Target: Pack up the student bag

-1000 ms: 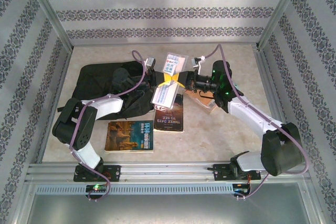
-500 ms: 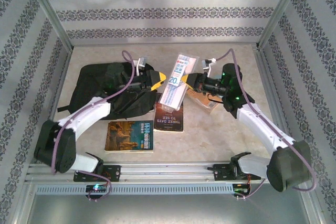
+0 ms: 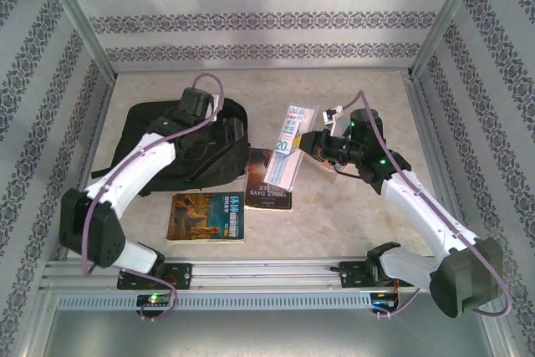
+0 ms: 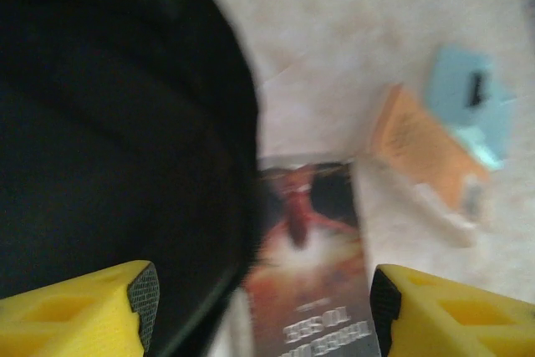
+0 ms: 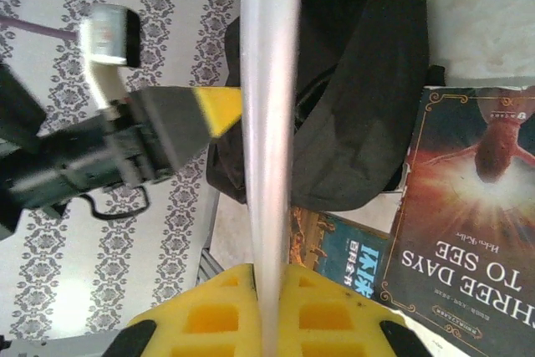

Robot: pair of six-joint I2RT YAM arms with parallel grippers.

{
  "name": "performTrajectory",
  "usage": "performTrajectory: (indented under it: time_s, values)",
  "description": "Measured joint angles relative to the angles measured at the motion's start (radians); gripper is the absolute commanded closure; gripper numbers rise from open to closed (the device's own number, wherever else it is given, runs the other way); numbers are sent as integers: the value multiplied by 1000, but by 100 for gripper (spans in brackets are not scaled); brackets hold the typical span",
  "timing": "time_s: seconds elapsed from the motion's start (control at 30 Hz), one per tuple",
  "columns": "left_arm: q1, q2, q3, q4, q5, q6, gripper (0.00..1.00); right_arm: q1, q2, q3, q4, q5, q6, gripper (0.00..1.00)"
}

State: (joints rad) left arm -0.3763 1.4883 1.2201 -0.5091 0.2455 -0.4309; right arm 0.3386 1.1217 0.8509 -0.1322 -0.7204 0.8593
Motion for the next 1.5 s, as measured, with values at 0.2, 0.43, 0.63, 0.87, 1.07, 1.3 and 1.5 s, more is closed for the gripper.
performTrajectory:
  time_s: [0.2, 0.43, 0.63, 0.87, 1.07, 1.3, 1.5]
  values:
    - [-3, 86, 2, -32, -39, 45, 35, 0, 31, 0, -16, -2, -26, 100]
    - [-3, 154, 51, -30, -47, 71, 55, 0, 68, -18, 2, -10, -26, 100]
    - [-3, 193, 70, -25, -60, 96, 92, 1, 106, -23, 10, -24, -29, 100]
    - [-3, 131, 53, -19, -68, 102, 100, 18, 143, 21, 8, -17, -29, 100]
    - [-3, -89, 25, -19, -68, 75, 100, 64, 224, 138, 32, 23, -1, 100]
    - [-2, -314, -22, -24, -11, 18, 100, 132, 433, 296, 72, 104, 125, 100]
    - [-2, -377, -84, -43, 103, -26, 96, 176, 607, 389, 139, 114, 266, 100]
